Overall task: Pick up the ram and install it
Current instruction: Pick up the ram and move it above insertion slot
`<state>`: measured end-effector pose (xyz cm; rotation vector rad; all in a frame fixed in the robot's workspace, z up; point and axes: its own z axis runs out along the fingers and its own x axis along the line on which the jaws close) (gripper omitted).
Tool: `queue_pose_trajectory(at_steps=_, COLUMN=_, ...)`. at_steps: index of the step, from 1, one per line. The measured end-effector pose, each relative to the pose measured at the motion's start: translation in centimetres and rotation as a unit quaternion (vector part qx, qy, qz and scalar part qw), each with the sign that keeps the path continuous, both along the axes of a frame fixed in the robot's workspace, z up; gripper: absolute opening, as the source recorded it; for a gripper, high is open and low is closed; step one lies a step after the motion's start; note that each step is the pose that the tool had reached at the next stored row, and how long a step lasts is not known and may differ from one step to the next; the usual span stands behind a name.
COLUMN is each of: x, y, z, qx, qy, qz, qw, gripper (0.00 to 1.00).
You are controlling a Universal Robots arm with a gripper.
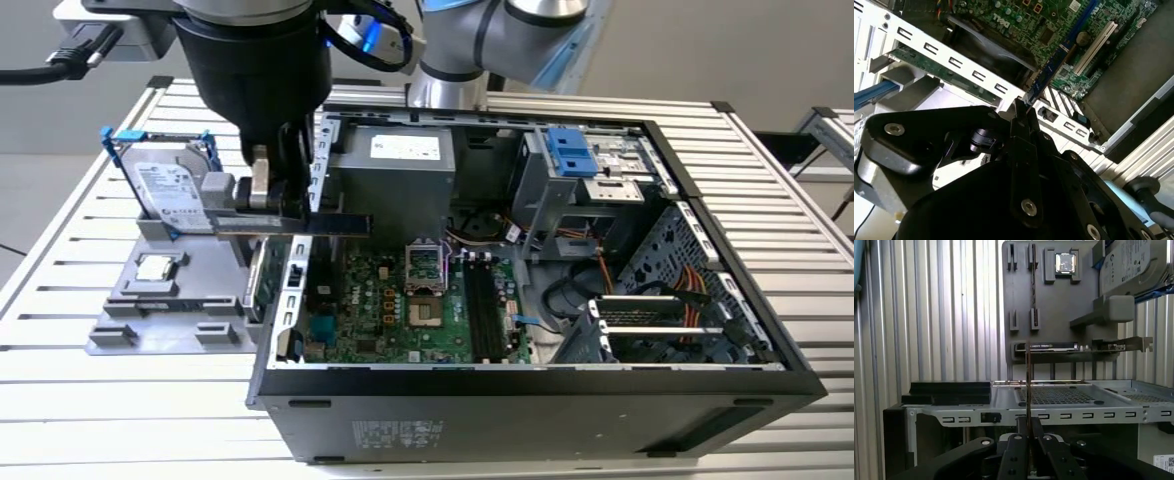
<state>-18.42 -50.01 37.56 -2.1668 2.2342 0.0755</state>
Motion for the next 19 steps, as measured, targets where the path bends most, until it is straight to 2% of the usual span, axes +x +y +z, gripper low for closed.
queue_pose_trajectory(at_steps=19, x=2.55, y=0.00, z=0.00, qx=0.0000, qy=0.0000, qz=0.000, qw=1.0000, gripper=0.00)
